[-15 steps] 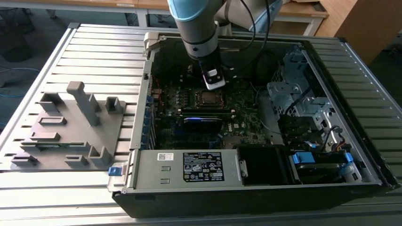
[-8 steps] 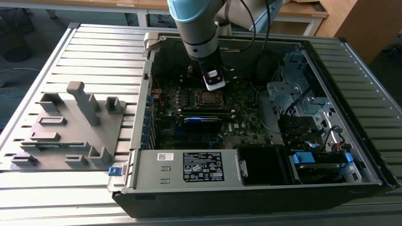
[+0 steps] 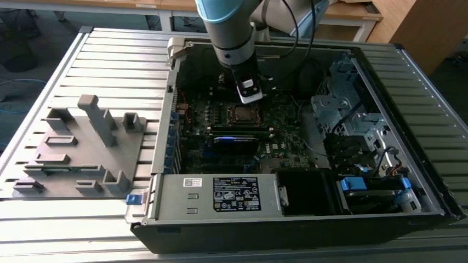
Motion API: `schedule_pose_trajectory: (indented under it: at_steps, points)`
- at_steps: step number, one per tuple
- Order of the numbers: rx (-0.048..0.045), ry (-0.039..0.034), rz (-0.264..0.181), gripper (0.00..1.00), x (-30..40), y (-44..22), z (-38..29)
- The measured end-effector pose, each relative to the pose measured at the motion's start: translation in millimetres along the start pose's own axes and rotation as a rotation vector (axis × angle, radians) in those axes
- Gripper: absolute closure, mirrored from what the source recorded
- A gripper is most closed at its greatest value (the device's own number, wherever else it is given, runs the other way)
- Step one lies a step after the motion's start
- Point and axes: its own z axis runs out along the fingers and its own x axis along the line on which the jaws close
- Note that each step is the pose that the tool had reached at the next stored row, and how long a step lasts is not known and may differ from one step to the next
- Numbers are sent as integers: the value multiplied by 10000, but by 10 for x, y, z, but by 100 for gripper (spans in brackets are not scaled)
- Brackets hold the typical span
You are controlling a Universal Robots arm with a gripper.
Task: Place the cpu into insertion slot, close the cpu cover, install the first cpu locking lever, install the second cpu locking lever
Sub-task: 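Install the first cpu locking lever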
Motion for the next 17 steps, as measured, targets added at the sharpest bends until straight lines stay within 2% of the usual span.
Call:
schedule_pose_trajectory:
  at_steps: [10,17]
  points:
    - [-4,2,1,90,-44,60,-196]
    - [28,6,-6,90,-47,64,-209]
